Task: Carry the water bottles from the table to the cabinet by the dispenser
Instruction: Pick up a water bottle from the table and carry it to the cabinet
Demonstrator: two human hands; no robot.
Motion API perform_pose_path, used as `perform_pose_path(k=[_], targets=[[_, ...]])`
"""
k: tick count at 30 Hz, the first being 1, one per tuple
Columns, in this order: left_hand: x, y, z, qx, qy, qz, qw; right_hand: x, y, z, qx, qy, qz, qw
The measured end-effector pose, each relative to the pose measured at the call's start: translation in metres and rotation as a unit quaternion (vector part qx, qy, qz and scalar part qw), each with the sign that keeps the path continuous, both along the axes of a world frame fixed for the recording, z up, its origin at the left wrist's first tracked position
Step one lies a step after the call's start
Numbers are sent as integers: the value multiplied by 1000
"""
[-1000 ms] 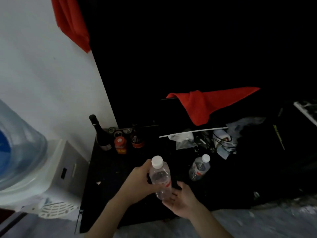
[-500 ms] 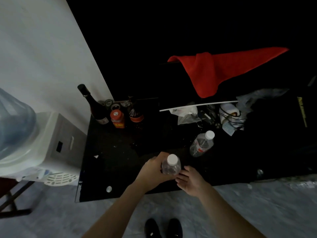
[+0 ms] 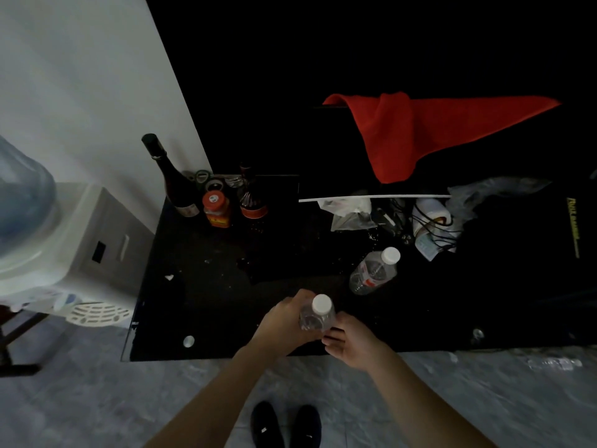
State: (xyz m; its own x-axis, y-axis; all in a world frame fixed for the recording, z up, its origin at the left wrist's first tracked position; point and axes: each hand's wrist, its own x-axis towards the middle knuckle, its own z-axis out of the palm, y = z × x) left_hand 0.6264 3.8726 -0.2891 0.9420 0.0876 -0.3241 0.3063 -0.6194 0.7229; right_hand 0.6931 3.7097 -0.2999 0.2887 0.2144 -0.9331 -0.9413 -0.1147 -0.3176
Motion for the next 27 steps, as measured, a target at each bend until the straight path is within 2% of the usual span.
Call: perform_pose_path(k=[14, 19, 23, 27], targets=[[-8, -9, 5, 0, 15, -3, 1000, -3, -5, -18, 17, -9, 10, 1000], [-3, -9, 11, 5, 56, -17, 998, 0, -5, -11, -8, -5, 36, 999], [-4, 5, 18, 43, 107, -70, 991, 12, -3, 13, -37, -46, 63, 996], [4, 28, 50, 168, 154, -122, 966, 33, 0, 65, -26, -118, 137, 983]])
